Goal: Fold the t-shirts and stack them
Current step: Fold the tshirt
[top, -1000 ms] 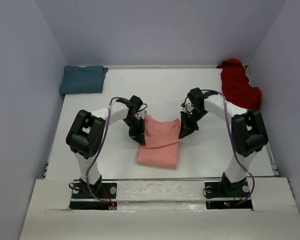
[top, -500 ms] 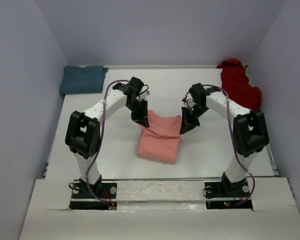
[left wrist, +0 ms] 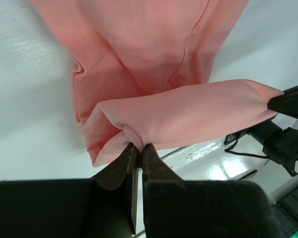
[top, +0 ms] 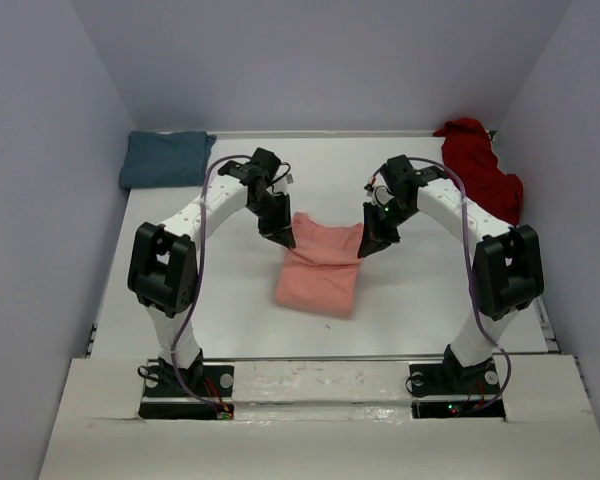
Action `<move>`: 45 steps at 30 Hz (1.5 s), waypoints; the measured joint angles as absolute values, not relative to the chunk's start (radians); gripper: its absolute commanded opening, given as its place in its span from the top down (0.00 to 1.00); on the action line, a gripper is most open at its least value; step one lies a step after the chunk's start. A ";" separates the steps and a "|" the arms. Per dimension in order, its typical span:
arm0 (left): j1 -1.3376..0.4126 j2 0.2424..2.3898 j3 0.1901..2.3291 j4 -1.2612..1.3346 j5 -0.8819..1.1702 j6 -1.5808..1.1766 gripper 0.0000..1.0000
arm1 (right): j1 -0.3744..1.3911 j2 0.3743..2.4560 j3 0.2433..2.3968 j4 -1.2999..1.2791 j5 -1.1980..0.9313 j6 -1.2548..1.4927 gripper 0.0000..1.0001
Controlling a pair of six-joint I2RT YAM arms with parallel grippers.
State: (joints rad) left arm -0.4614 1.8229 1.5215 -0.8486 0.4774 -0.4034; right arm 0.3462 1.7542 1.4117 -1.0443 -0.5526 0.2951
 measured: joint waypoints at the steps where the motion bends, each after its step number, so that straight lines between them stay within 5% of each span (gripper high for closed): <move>1: -0.456 1.823 1.522 -0.848 0.478 -0.405 1.00 | 0.346 1.753 1.418 -1.044 -0.549 0.295 1.00; 45: -0.390 1.909 1.827 -0.859 0.498 -0.450 1.00 | 0.310 1.747 1.660 -1.101 -0.463 0.328 1.00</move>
State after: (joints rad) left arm -0.3901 1.9091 1.8267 -0.8585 0.4976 -0.4503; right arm 0.3103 1.7473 1.6596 -1.1011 -0.4625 0.3283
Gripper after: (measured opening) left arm 0.130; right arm 0.011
